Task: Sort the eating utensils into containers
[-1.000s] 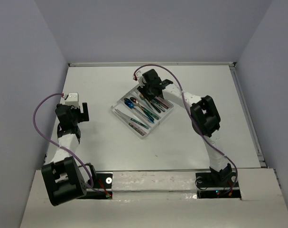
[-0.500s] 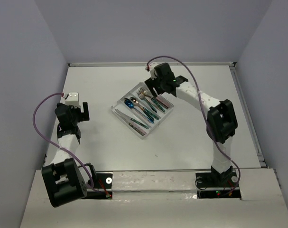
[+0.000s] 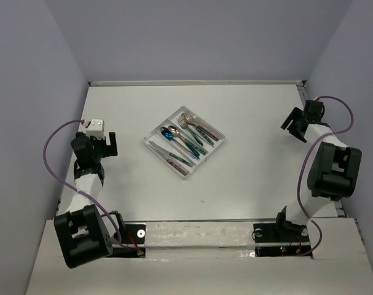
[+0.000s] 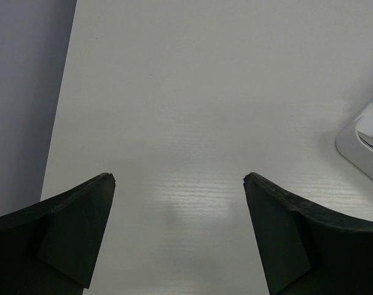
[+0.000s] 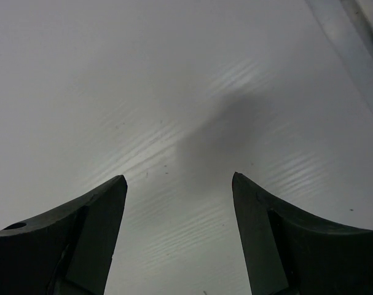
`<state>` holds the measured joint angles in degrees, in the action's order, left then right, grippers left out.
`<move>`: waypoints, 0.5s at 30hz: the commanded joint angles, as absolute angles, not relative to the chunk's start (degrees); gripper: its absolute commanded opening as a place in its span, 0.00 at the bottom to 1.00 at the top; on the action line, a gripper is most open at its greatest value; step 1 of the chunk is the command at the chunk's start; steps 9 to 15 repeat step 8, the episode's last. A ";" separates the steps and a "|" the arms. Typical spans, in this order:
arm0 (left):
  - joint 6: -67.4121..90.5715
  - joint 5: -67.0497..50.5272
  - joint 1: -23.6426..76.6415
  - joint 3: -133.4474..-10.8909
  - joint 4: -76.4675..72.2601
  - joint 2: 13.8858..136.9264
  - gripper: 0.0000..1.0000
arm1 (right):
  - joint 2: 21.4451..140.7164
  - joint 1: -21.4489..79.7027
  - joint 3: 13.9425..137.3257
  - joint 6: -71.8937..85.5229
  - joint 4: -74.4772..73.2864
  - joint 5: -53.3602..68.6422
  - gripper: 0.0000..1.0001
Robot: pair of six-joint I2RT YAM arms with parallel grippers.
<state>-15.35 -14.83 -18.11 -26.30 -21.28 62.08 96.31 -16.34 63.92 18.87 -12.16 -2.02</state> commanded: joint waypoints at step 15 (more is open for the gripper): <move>-13.62 -16.96 -16.52 -31.03 -25.14 66.71 0.99 | 90.18 -12.30 56.70 19.69 4.55 5.53 0.73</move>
